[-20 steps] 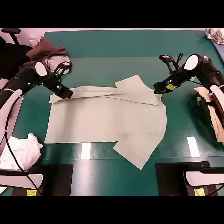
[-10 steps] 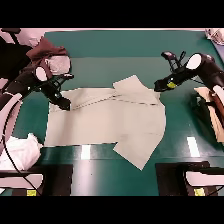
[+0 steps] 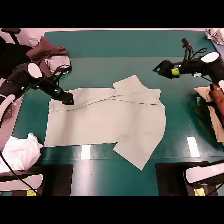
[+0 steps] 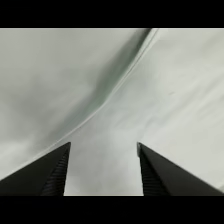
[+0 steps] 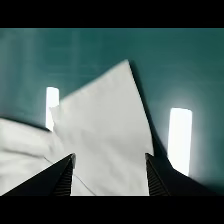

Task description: Fold the shirts.

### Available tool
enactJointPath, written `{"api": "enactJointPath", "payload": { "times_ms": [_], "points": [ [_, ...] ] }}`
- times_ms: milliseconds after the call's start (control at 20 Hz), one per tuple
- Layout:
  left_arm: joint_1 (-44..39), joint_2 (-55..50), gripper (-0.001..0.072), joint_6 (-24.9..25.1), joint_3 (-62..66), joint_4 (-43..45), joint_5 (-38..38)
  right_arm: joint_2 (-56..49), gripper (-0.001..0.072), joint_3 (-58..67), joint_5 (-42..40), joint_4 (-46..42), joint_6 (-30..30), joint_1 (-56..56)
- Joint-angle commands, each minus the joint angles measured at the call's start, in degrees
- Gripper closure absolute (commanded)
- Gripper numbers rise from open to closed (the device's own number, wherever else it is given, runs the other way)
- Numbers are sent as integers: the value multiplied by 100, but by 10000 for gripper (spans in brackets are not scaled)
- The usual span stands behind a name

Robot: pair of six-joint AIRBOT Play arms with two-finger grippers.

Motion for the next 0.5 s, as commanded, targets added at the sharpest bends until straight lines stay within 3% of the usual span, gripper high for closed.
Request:
{"api": "enactJointPath", "payload": {
  "times_ms": [0,250,300,350,450],
  "points": [
    [4,70,197,-57,15,-555,146,-1130,197,1016,728,955,-299,-105],
    [4,74,198,-210,13,-551,122,-2245,198,2308,778,83,-262,540],
    [4,74,229,-243,15,-549,96,-2393,198,2492,778,-236,-221,678],
    [4,74,318,-240,13,-549,50,-2518,198,2664,776,-546,-175,787],
    [4,74,351,-240,13,-549,-26,-2625,198,2798,754,-994,-162,911]
  ]
}}
